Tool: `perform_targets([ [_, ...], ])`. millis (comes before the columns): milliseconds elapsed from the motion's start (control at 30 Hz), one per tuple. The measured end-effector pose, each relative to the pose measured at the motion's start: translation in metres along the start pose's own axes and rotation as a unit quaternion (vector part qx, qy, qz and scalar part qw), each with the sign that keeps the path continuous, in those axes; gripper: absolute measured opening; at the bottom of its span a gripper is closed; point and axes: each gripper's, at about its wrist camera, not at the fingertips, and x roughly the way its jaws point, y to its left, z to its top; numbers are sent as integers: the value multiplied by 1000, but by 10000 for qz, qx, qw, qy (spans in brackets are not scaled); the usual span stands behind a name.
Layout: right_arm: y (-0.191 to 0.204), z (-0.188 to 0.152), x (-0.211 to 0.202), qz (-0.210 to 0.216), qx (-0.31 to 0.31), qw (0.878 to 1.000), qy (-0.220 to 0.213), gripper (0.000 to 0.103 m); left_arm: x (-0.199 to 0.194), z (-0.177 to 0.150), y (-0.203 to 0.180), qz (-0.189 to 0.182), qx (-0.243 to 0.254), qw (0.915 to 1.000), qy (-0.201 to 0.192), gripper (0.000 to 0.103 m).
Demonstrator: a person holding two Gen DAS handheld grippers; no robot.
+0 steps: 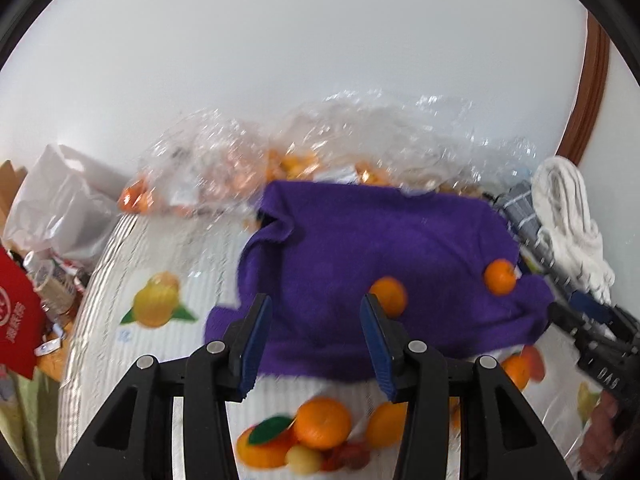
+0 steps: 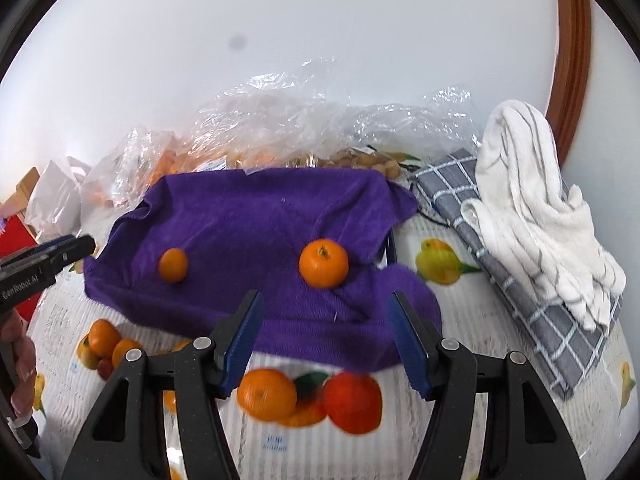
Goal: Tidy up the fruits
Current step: 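Open both tools to drop the oranges onto the purple towel, then grasp another large orange with the right tool while the left tool grasps a small yellow fruit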
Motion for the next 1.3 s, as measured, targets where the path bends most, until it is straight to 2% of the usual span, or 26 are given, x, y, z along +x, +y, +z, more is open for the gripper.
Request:
perform_targets([
  [433,6,-36,-19,129,-75,9998,153,64,-23,-50,27,-47,-64,10000,-33,44],
  [600,11,-43,-24,120,-143,9997,154,64,-20,-58,32,56,-110,9999,60,44],
  [1300,19,-51,-11,100,-320,9991,271,62,-12,-78,60,-66,-543,9985,28,44],
])
